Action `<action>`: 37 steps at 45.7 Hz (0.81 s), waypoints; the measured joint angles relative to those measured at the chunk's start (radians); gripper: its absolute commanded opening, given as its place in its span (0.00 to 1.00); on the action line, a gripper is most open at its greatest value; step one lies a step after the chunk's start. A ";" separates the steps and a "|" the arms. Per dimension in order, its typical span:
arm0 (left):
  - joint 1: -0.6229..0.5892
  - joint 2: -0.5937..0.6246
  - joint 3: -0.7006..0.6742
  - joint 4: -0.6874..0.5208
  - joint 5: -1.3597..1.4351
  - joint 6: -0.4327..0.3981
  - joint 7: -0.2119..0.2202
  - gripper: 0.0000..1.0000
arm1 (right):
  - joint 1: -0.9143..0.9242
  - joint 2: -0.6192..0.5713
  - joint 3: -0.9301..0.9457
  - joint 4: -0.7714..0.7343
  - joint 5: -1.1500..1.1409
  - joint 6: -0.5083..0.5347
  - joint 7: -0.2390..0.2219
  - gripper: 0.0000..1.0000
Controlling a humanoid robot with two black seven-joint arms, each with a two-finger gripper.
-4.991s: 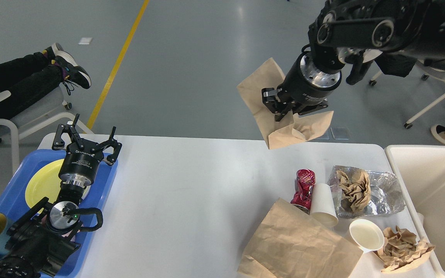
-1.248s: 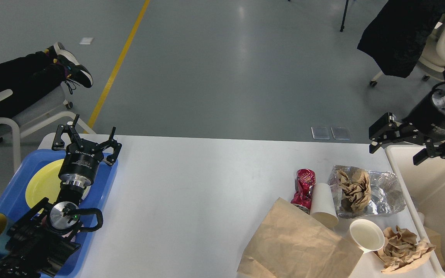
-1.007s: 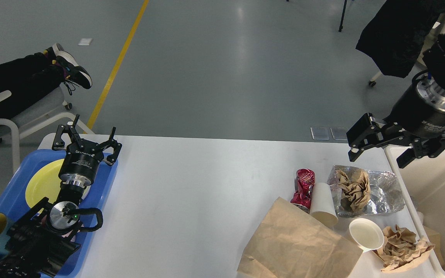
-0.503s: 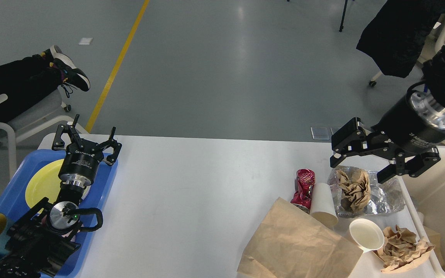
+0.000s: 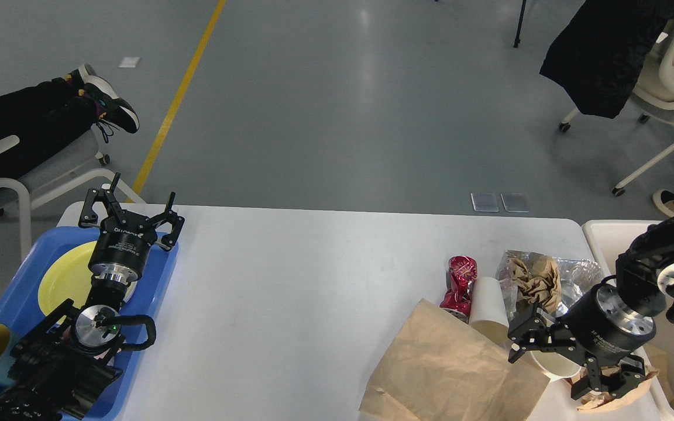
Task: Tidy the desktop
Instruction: 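Lower the right gripper onto the second brown paper bag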
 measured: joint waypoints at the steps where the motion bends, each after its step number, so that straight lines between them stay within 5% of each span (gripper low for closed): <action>1: 0.000 0.000 0.000 0.000 0.000 0.000 0.000 0.96 | -0.009 -0.003 0.003 -0.001 0.000 -0.007 0.000 0.98; 8: 0.000 0.000 0.000 0.000 0.000 0.000 0.000 0.96 | -0.085 -0.012 0.050 -0.005 0.002 -0.049 0.004 0.90; 20: 0.000 0.000 0.000 0.000 0.000 0.000 0.000 0.96 | -0.314 -0.012 0.193 -0.076 0.008 -0.195 0.006 0.90; 32: 0.001 0.000 0.000 0.000 0.000 0.000 0.000 0.96 | -0.467 0.007 0.311 -0.160 0.009 -0.233 0.006 0.91; 35: 0.001 0.000 0.000 0.000 0.000 0.000 0.000 0.96 | -0.491 0.025 0.321 -0.178 0.009 -0.239 0.006 0.88; 37: 0.001 0.000 0.000 0.000 0.000 0.000 0.000 0.96 | -0.505 0.039 0.324 -0.190 0.009 -0.251 0.005 0.75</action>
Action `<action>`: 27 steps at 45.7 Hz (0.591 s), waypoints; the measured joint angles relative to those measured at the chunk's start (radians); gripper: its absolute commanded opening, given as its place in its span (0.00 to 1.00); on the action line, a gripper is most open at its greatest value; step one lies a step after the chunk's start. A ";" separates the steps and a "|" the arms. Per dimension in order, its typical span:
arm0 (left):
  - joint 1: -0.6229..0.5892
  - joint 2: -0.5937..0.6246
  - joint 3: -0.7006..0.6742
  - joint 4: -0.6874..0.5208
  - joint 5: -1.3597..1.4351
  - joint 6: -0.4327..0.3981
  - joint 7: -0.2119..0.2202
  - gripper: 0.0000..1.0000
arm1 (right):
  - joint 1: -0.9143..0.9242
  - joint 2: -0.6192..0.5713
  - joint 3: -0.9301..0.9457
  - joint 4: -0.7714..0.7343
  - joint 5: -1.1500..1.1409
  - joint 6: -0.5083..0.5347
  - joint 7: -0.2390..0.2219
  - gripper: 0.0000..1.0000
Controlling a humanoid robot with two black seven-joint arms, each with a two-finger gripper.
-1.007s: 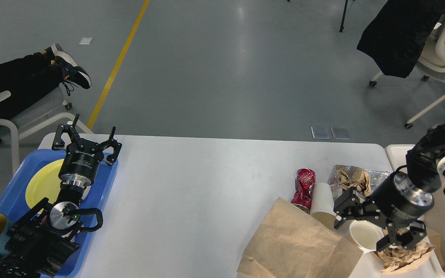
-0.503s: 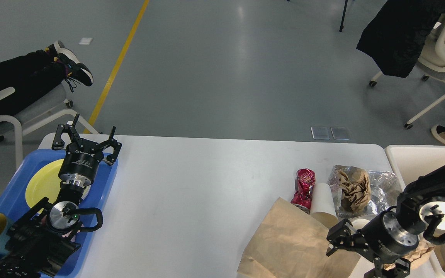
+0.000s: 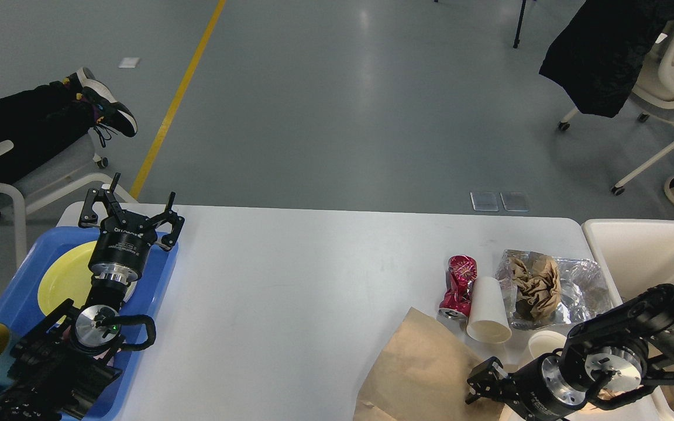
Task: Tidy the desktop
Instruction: 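Lower the right gripper onto the second brown paper bag, then grasp the second paper bag and lift it toward the bin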
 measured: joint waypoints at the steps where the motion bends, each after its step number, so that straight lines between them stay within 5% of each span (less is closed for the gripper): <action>1: 0.000 0.000 0.000 0.000 0.000 0.000 0.000 0.96 | -0.006 0.006 0.001 -0.004 0.000 -0.008 0.000 0.66; 13: 0.000 0.000 0.000 0.000 0.000 0.000 0.000 0.96 | -0.041 0.037 0.001 -0.013 0.006 -0.065 -0.004 0.05; 27: 0.000 0.000 0.000 0.000 0.000 0.000 0.000 0.96 | -0.042 0.055 0.003 -0.009 0.030 -0.067 -0.007 0.00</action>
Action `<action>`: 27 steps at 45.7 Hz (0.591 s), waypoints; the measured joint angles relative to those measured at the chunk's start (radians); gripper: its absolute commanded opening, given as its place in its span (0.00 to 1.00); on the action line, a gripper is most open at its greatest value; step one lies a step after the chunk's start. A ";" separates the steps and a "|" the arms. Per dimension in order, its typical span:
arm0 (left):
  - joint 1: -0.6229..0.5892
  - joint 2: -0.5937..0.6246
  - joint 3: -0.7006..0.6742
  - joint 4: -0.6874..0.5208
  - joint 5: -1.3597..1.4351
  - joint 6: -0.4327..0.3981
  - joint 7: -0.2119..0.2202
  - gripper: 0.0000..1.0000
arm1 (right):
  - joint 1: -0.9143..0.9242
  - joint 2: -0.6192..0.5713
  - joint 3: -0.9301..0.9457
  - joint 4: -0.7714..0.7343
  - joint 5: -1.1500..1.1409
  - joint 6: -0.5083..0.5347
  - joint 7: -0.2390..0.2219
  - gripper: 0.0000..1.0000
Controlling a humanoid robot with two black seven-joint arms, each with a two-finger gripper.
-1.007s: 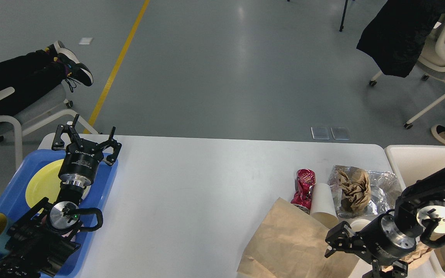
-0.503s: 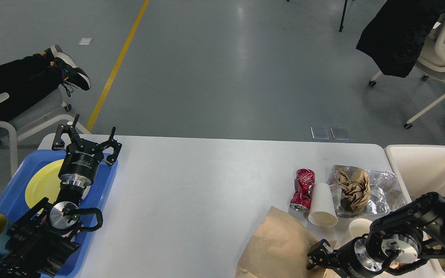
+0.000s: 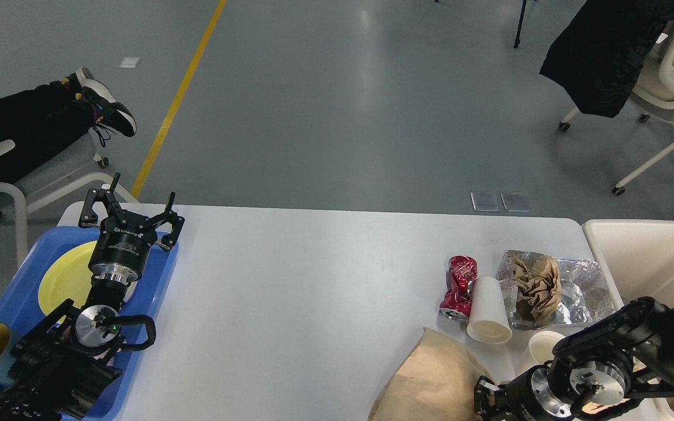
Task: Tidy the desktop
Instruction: 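Grasp the second paper bag and lift it toward the bin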
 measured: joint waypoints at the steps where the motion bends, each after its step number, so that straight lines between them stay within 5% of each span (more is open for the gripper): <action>1: 0.000 0.000 0.000 0.000 0.000 0.000 0.000 0.96 | 0.002 0.001 0.000 0.000 0.000 0.002 0.000 0.00; 15: 0.000 0.000 0.000 0.000 0.000 0.000 0.000 0.96 | 0.034 -0.006 0.000 0.006 0.007 0.055 -0.003 0.00; 27: -0.001 0.000 0.000 0.000 0.000 0.000 0.000 0.96 | 0.261 -0.080 -0.011 0.044 0.034 0.444 0.004 0.00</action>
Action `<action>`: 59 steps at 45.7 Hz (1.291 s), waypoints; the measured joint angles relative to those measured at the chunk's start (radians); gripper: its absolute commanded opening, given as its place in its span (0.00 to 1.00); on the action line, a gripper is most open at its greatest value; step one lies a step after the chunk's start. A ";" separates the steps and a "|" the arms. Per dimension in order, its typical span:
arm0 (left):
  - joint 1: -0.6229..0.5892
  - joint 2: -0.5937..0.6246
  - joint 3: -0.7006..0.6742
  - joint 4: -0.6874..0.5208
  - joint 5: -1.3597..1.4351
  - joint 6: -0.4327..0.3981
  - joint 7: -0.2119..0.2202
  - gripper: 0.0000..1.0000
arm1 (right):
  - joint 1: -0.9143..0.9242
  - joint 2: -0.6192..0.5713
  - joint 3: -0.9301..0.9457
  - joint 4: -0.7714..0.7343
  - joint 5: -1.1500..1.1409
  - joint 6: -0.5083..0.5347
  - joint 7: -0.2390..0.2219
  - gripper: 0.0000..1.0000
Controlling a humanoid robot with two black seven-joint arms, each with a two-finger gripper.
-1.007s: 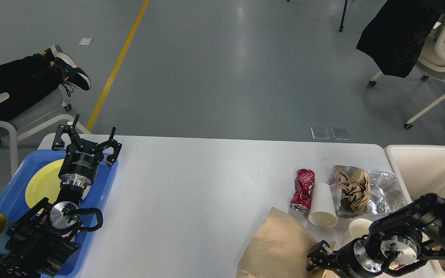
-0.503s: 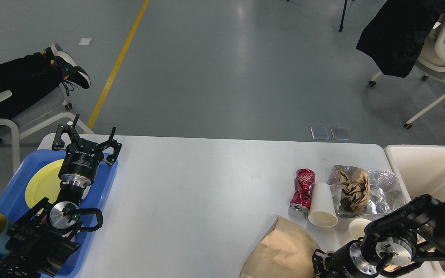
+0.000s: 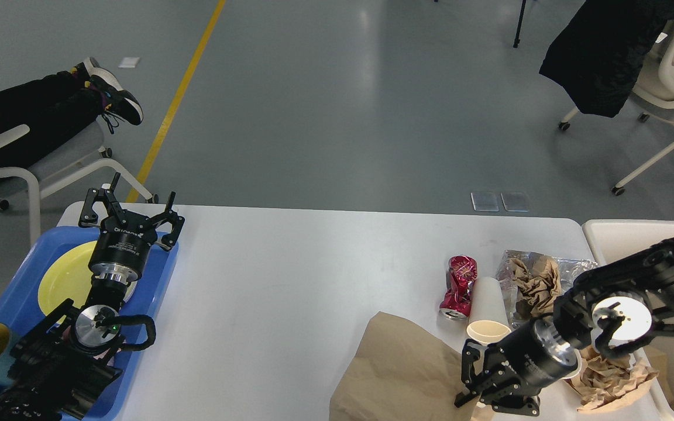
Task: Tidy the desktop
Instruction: 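Grasp the second paper bag and lift it toward the bin, then drop the second paper bag into the white bin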
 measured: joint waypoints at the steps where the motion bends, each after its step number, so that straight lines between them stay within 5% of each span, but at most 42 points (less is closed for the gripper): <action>1: 0.000 0.000 0.000 0.000 0.000 0.000 0.000 0.96 | 0.027 -0.003 -0.005 0.006 0.003 0.020 0.000 0.00; 17: 0.000 0.000 0.001 0.000 0.001 0.000 0.000 0.96 | 0.603 0.091 -0.279 0.055 -0.003 0.289 -0.007 0.00; 28: 0.000 0.000 0.001 0.000 0.001 0.000 0.000 0.96 | 0.913 0.093 -0.414 0.044 -0.040 0.357 -0.007 0.00; 47: 0.000 0.000 0.000 0.000 0.000 0.000 0.000 0.96 | 0.887 0.060 -0.644 -0.056 -0.025 0.119 -0.007 0.00; 59: 0.000 0.000 0.000 0.000 0.000 0.000 0.000 0.96 | 0.623 -0.187 -0.714 -0.253 -0.034 -0.111 -0.009 0.00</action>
